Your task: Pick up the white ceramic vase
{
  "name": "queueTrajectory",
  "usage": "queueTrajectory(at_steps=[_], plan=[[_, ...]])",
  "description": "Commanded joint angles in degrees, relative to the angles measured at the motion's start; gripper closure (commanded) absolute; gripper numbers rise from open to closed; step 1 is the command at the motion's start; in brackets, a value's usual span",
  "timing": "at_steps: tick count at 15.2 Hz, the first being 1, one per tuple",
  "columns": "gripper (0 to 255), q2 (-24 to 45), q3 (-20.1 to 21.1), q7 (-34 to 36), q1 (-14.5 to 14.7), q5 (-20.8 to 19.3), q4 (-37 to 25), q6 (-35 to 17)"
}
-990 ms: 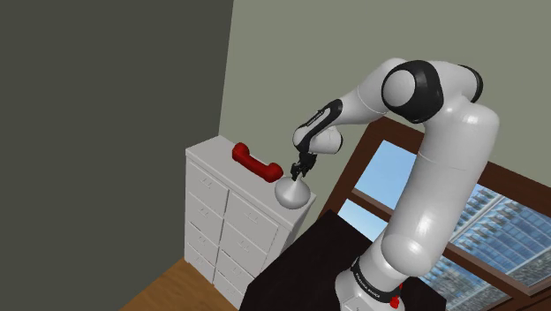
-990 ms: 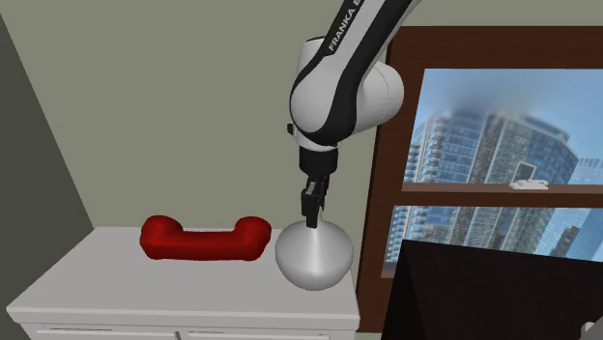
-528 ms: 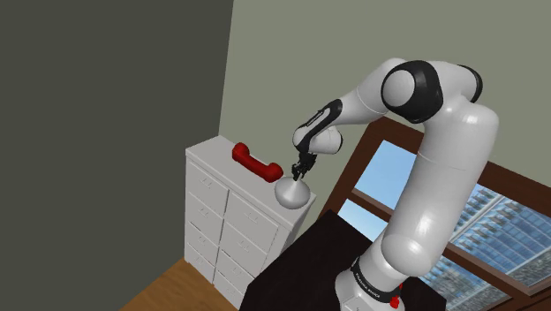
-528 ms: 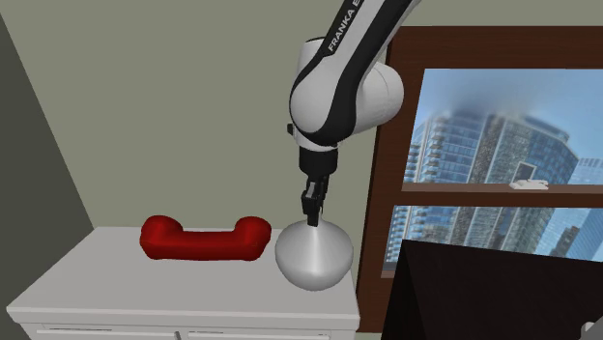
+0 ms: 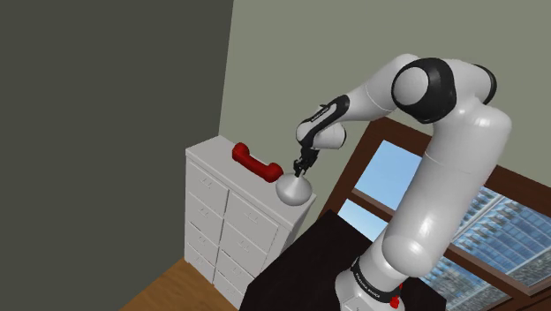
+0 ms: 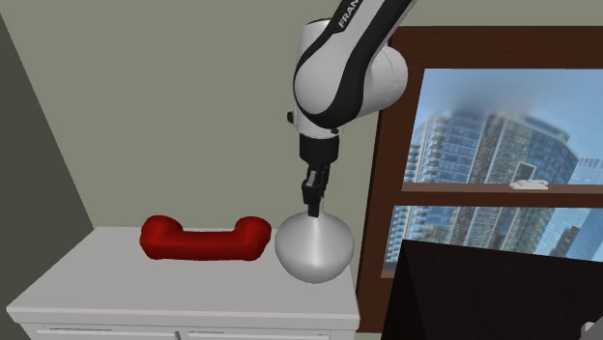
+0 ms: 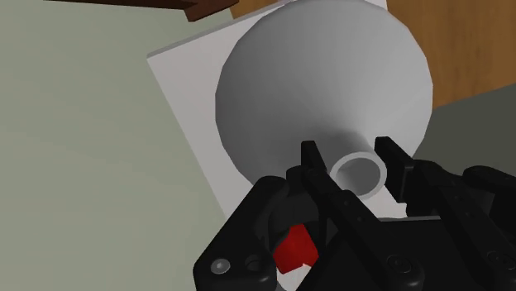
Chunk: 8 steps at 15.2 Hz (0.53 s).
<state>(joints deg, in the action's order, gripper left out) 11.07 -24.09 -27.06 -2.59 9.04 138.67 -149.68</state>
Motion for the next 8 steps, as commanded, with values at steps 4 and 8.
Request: queueTrajectory(at_steps=[4, 8], plan=[[255, -4.0, -1.3, 2.5, 0.8, -3.5, -0.3, 3.8], [255, -6.9, -1.8, 4.2, 1.1, -5.9, -0.7, 6.8]])
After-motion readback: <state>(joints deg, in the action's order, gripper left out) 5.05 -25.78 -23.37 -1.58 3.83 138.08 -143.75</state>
